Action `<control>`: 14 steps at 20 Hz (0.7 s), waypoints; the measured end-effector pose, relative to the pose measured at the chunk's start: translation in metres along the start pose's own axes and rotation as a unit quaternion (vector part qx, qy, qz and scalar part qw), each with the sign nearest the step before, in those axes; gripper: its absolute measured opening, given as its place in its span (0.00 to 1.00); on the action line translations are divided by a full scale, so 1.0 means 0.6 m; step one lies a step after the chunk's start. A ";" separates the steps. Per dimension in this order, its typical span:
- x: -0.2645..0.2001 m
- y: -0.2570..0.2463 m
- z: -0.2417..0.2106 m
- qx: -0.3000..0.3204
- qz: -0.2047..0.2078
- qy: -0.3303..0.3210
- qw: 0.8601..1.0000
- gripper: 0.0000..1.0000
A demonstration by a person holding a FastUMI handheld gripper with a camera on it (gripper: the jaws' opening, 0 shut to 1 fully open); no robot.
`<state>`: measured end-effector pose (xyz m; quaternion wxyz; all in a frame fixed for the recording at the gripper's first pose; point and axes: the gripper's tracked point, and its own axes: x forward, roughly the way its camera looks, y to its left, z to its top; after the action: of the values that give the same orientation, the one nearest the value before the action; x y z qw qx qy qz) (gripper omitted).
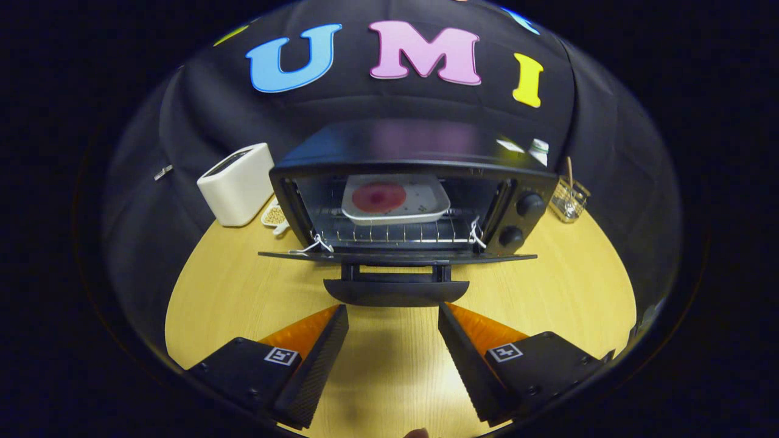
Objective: Open the toaster oven, put the food inside, and close the toaster oven door.
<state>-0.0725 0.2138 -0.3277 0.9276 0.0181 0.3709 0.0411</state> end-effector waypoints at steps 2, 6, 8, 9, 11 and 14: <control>-0.005 -0.003 0.038 0.001 0.002 -0.023 1.000 0.97; -0.007 -0.017 0.096 0.016 0.000 -0.053 0.998 0.97; -0.002 -0.025 0.135 0.018 -0.001 -0.072 0.997 0.97; -0.005 -0.030 0.150 0.016 -0.002 -0.081 0.997 0.97; -0.021 -0.042 0.179 0.014 -0.001 -0.107 0.994 0.97; -0.055 -0.068 0.217 0.016 -0.003 -0.149 0.989 0.97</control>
<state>-0.0040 0.1699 -0.2136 0.9722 0.0378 0.2293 0.0289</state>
